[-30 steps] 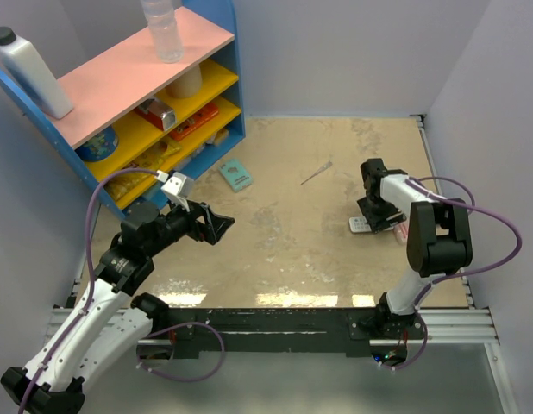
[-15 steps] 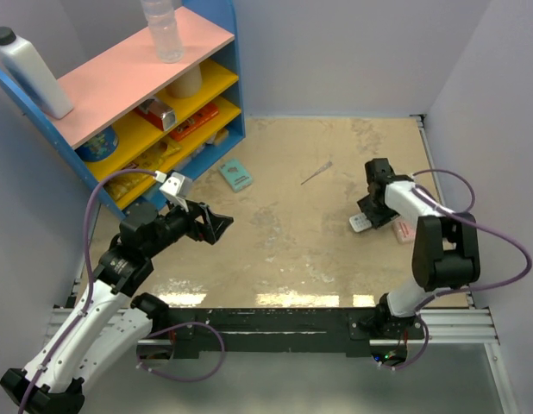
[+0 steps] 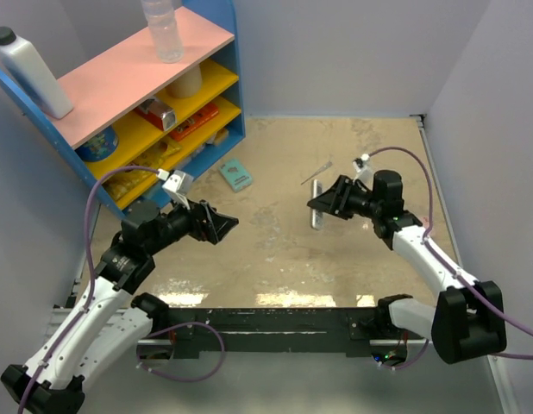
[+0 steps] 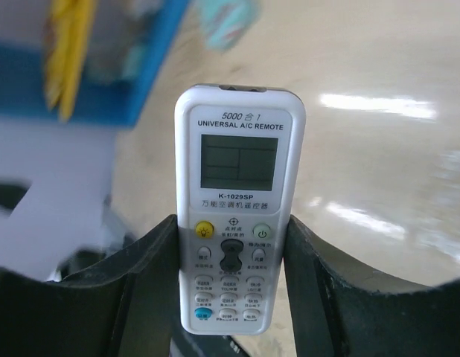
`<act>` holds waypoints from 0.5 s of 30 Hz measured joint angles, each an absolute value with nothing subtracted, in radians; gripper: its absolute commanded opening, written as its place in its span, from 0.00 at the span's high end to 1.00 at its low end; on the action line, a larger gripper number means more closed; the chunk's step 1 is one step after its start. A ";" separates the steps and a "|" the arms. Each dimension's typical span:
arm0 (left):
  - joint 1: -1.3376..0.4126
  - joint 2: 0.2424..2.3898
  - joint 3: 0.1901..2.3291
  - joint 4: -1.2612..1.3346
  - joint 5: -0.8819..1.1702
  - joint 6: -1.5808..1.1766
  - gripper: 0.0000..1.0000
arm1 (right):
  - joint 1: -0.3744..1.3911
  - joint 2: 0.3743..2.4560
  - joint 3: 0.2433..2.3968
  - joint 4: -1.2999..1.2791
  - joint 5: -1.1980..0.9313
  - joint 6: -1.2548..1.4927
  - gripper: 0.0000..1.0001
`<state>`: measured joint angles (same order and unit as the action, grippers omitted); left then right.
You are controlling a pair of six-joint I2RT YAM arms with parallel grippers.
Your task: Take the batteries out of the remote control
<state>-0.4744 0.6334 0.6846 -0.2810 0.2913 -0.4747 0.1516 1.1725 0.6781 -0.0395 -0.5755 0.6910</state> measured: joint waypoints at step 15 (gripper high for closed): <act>-0.476 0.833 0.680 0.167 0.652 -0.741 0.04 | 0.481 1.049 0.605 0.547 -0.961 0.853 0.75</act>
<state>-0.4755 0.8330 0.6796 0.1669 0.6518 -0.7410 0.4812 1.0489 0.6048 0.5472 -0.9607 0.8528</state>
